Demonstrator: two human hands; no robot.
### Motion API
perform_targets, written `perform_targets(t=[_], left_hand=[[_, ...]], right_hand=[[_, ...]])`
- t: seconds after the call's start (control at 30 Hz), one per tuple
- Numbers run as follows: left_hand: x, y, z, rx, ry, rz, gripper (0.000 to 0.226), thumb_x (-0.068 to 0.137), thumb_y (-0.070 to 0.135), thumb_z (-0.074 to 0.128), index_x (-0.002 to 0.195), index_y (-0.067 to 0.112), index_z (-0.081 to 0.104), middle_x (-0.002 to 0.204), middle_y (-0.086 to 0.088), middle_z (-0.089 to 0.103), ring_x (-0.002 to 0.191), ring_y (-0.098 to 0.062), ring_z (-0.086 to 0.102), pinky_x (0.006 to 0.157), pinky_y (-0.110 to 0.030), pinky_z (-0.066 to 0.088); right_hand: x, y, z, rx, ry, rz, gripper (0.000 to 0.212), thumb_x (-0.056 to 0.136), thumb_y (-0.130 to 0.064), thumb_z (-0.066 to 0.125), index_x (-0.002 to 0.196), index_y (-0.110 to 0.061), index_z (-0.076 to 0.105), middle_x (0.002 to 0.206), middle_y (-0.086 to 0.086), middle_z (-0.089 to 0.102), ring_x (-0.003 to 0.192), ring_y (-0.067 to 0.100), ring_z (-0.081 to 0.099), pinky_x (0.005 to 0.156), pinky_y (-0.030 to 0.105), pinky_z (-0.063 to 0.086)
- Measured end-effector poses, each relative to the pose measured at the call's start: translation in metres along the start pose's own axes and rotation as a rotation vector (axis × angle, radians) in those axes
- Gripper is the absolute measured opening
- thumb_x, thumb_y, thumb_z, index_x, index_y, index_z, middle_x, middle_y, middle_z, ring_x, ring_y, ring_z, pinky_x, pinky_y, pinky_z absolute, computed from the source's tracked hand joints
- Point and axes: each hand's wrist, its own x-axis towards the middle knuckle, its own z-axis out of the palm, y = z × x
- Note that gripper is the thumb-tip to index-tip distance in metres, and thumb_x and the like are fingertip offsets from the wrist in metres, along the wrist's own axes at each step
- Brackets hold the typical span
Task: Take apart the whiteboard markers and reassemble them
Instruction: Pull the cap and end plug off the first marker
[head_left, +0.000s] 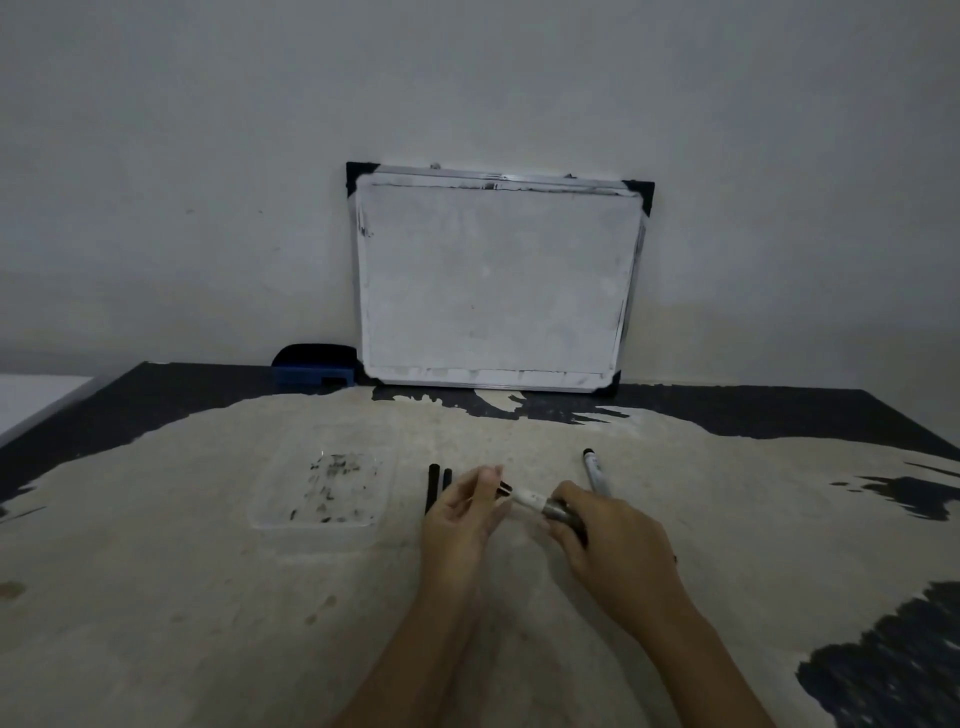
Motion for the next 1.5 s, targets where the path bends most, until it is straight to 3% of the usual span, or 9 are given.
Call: perform_targets(t=[0.13,0.23,0.33,0.47,0.57,0.67,0.83,1.37,1.5], left_hand=[[-0.003,0.0,0.002,0.493,0.002,0.229,0.013,0.081,0.022,0.067,0.093,0.019,0.069,0.091,0.005,0.07,0.081,-0.003,0.066,0.067,-0.012,0.053],[-0.002,-0.003,-0.002,0.786,-0.08,0.345,0.01,0.08,0.017,0.068,0.091,0.019,0.068,0.089,0.01,0.067,0.082,-0.001,0.063,0.072,-0.008,0.051],[-0.001,-0.007,-0.007,0.932,-0.141,0.348,0.012,0.081,0.009,0.066,0.091,0.015,0.068,0.084,0.012,0.064,0.081,0.002,0.061,0.081,-0.01,0.051],[0.0,-0.008,-0.009,1.093,-0.231,0.417,0.017,0.082,0.011,0.063,0.098,0.015,0.068,0.099,0.002,0.068,0.09,-0.003,0.058,0.081,-0.001,0.04],[0.0,-0.01,-0.009,1.114,-0.236,0.419,0.025,0.083,0.014,0.062,0.107,0.016,0.064,0.109,0.001,0.066,0.1,-0.007,0.057,0.093,-0.015,0.042],[0.001,-0.011,-0.009,1.132,-0.243,0.424,0.029,0.082,0.017,0.063,0.111,0.018,0.062,0.112,0.001,0.064,0.104,-0.008,0.056,0.098,-0.026,0.044],[0.002,-0.013,-0.011,1.177,-0.302,0.441,0.028,0.082,0.02,0.062,0.11,0.022,0.062,0.109,0.005,0.061,0.103,-0.006,0.051,0.095,-0.019,0.041],[0.003,-0.013,-0.01,1.092,-0.244,0.417,0.023,0.088,0.016,0.055,0.11,0.018,0.061,0.109,0.003,0.061,0.103,-0.007,0.053,0.097,-0.023,0.044],[0.004,-0.013,-0.01,1.084,-0.239,0.407,0.023,0.088,0.017,0.055,0.11,0.02,0.061,0.108,0.007,0.06,0.103,-0.006,0.053,0.096,-0.021,0.043]], right_hand=[[0.001,0.012,-0.007,-0.075,0.018,0.138,0.018,0.092,-0.034,0.049,0.102,-0.023,0.06,0.098,-0.003,0.07,0.063,0.01,0.048,0.045,0.012,0.025],[0.001,0.017,-0.008,-0.082,0.008,0.206,0.021,0.094,-0.033,0.048,0.109,-0.022,0.057,0.087,-0.003,0.064,0.064,0.01,0.048,0.045,0.012,0.025],[0.0,0.018,-0.007,-0.053,0.007,0.221,0.019,0.093,-0.03,0.049,0.106,-0.02,0.059,0.085,-0.001,0.065,0.064,0.012,0.052,0.052,0.017,0.039],[0.001,0.016,-0.003,0.006,-0.022,0.179,0.018,0.092,-0.028,0.051,0.103,-0.021,0.063,0.097,0.001,0.069,0.074,0.014,0.057,0.062,0.02,0.039],[0.0,0.014,-0.003,-0.096,0.018,0.112,0.029,0.089,-0.016,0.056,0.112,-0.031,0.065,0.105,-0.001,0.071,0.092,0.018,0.064,0.079,0.031,0.037],[0.002,0.018,-0.002,-0.293,0.131,0.092,0.044,0.059,0.001,0.08,0.088,-0.032,0.076,0.076,0.002,0.075,0.07,0.024,0.066,0.082,0.041,0.046],[0.006,0.015,0.002,-0.398,0.207,0.067,0.027,0.051,-0.002,0.085,0.066,-0.024,0.078,0.068,0.005,0.074,0.07,0.028,0.065,0.105,0.047,0.022],[0.009,0.013,0.015,-0.406,0.29,0.019,0.016,0.053,-0.009,0.084,0.057,-0.023,0.076,0.064,0.003,0.074,0.08,0.031,0.069,0.117,0.041,-0.009],[0.011,0.011,0.015,-0.401,0.33,0.035,0.02,0.052,-0.003,0.082,0.062,-0.02,0.078,0.071,0.005,0.076,0.088,0.034,0.069,0.115,0.047,-0.005]])
